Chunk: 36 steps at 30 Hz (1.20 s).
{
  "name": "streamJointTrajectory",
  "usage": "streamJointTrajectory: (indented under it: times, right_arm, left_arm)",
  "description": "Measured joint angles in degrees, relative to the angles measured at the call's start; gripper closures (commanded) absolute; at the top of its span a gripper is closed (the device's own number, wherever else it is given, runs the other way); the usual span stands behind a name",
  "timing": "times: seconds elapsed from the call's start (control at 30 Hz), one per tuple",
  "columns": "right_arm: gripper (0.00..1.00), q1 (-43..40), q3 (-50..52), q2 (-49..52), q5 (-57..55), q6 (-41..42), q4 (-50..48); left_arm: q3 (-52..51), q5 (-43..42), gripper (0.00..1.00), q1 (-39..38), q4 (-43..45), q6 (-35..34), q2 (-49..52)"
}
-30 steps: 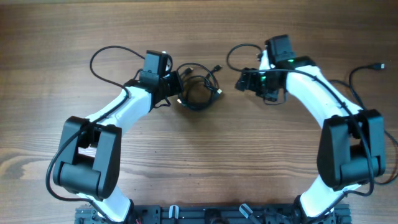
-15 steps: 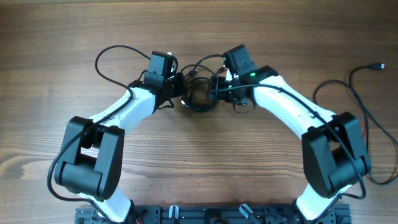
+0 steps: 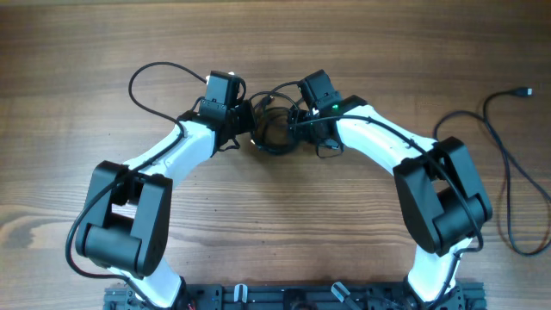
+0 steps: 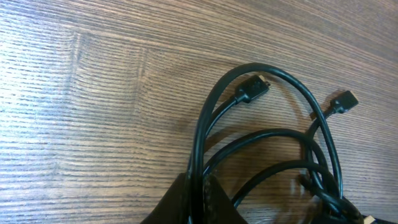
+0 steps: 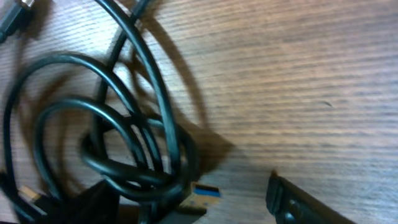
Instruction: Untangle cables
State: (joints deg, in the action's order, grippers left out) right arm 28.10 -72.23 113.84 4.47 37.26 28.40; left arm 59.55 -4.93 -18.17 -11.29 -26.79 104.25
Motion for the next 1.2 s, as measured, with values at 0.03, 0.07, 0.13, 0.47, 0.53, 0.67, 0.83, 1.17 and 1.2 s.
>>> streamJointTrajectory:
  times: [0.03,0.07,0.13,0.47,0.53,0.67,0.83,1.17,1.2]
  right_arm:
    - [0.3,0.0,-0.1,0.1,0.5,0.3,-0.4]
    - [0.3,0.0,-0.1,0.3,0.7,0.2,-0.5]
    - [0.3,0.0,-0.2,0.3,1.0,0.2,-0.7]
    - [0.26,0.0,-0.2,0.3,1.5,0.2,-0.9]
    - [0.26,0.0,-0.2,0.3,1.8,0.2,-0.9]
    - [0.25,-0.1,-0.2,0.4,5.4,0.2,-1.6]
    - [0.2,-0.1,-0.2,0.6,9.7,0.2,-2.4]
    - [0.3,-1.5,-0.2,0.7,17.7,-3.5,-2.2]
    - [0.3,-2.2,-0.2,0.5,19.3,-4.0,-2.2]
  left_arm:
    - [0.0,0.3,0.89,0.0,-0.2,0.0,0.0]
    - [0.0,0.8,0.87,0.0,-0.3,0.0,0.0]
    - [0.0,3.7,0.64,0.0,-1.4,0.2,0.0]
    - [0.0,13.4,0.2,-0.1,-2.6,0.8,0.0]
    - [0.0,13.7,0.19,-0.1,-2.6,0.8,0.0]
    - [0.0,10.6,0.18,0.0,-2.1,0.8,0.0]
    - [0.0,-3.2,0.16,2.2,-0.9,0.8,0.0]
    - [0.0,-30.1,0.17,12.7,0.0,0.8,0.0]
    - [0.0,-31.3,0.18,13.2,0.0,0.8,0.0]
